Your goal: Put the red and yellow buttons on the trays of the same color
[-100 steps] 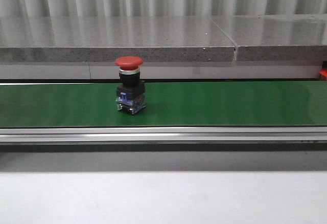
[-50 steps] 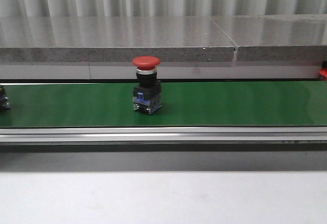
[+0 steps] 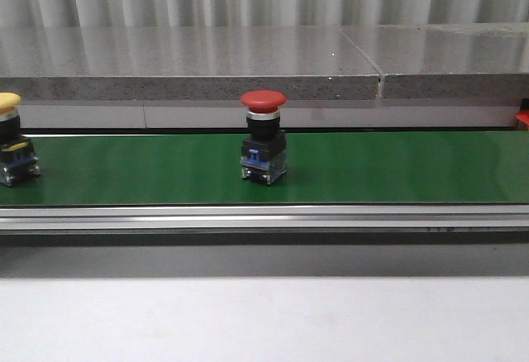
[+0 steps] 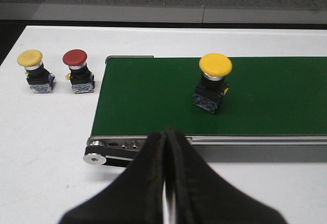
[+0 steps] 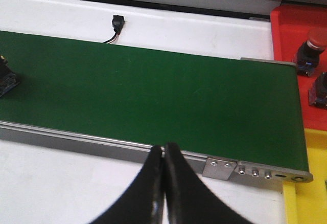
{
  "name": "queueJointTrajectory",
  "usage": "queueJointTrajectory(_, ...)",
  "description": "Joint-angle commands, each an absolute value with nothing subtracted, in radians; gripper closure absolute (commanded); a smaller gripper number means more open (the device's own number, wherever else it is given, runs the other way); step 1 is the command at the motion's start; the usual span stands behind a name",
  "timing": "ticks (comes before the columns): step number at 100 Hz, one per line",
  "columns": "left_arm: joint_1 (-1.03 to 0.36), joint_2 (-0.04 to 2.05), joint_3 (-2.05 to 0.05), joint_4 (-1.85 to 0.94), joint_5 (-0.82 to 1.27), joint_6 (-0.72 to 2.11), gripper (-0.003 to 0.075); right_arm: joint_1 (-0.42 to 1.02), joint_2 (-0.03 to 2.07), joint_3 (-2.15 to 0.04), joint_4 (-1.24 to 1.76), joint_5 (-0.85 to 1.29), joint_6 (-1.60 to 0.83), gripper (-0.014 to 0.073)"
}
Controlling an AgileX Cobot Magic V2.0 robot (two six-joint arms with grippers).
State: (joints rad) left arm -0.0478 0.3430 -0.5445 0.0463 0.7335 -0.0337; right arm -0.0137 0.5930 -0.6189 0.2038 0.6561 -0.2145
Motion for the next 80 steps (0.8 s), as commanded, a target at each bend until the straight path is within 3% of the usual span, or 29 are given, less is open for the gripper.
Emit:
queueJointTrajectory(1,-0.055,0.350,-0.571,0.041,0.659,-0.045,0.0741,-0.015,0.593,-0.643,0.212,0.594,-0.213,0.0491)
queueJointTrajectory(9,-0.055,0.350,-0.571,0.041,0.659,-0.045,0.0741,-0.015,0.593,-0.643,0.212,0.593,-0.213,0.0293)
queueJointTrajectory(13,-0.055,0.350,-0.571,0.041,0.659,-0.045,0.0741,-0.015,0.593,-0.643,0.212,0.592,-0.213,0.0144)
queueJointTrajectory(23,-0.055,0.350,-0.571,0.041,0.659,-0.045,0.0741,-0.015,0.593,-0.643,0.220,0.582,-0.213,-0.0078)
queueJointTrajectory(43,-0.055,0.350,-0.571,0.041,0.659,-0.045,0.0741,-0.015,0.614,-0.653,0.264,0.551,-0.214,-0.0031)
queueJointTrajectory(59,-0.055,0.350,-0.571,0.041,0.659,-0.045,0.0741,-0.005,0.745,-0.747,0.269,0.666,-0.232,-0.0031)
queueJointTrajectory(80,-0.055,0.350,-0.571,0.041,0.659,-0.045,0.0741,0.125,0.960,-0.909,0.283,0.747,-0.288,-0.0031)
